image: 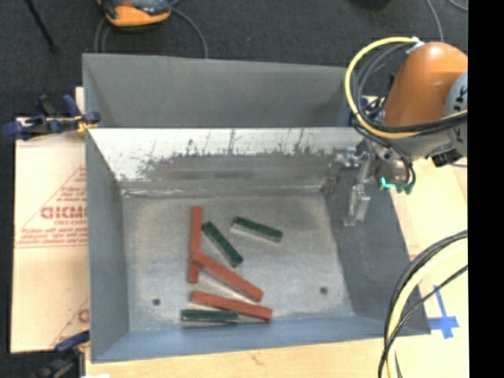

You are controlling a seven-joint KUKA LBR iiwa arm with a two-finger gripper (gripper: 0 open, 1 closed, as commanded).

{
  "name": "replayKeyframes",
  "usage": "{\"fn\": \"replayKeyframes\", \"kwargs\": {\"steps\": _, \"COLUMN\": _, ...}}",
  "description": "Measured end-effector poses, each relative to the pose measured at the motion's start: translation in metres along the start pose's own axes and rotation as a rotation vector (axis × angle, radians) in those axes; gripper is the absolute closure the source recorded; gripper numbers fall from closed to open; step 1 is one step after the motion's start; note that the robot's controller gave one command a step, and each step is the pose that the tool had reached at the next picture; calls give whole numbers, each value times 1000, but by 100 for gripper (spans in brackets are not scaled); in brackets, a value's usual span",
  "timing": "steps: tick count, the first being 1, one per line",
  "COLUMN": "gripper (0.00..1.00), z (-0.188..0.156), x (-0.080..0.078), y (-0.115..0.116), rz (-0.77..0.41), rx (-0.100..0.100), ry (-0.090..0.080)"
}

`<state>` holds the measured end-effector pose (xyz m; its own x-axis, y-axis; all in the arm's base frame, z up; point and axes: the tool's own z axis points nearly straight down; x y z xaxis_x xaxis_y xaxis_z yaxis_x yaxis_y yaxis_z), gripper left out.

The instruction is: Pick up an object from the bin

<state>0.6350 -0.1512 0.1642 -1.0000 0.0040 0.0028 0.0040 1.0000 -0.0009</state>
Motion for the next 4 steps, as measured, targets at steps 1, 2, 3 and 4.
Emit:
{"fn": "replayKeyframes", "kwargs": {"steps": 1, "gripper": 0, "z": -5, "x": -2, "y": 0, "rz": -3, "rx": 2, "ry": -8}}
{"fn": "replayKeyframes", "kwargs": {"steps": 2, "gripper": 0, "z": 27, "x": 0, "y": 39, "rz": -114, "rx": 2, "ry": -10}}
{"fn": "replayKeyframes", "kwargs": {"steps": 3, "gripper": 0, "z": 59, "x": 9, "y": 53, "rz": -390, "rx": 1, "ry": -8}}
{"fn": "replayKeyframes", "kwargs": {"steps": 4, "gripper": 0, "z": 75, "x": 19, "y": 69, "rz": -530, "rx": 2, "ry": -8}}
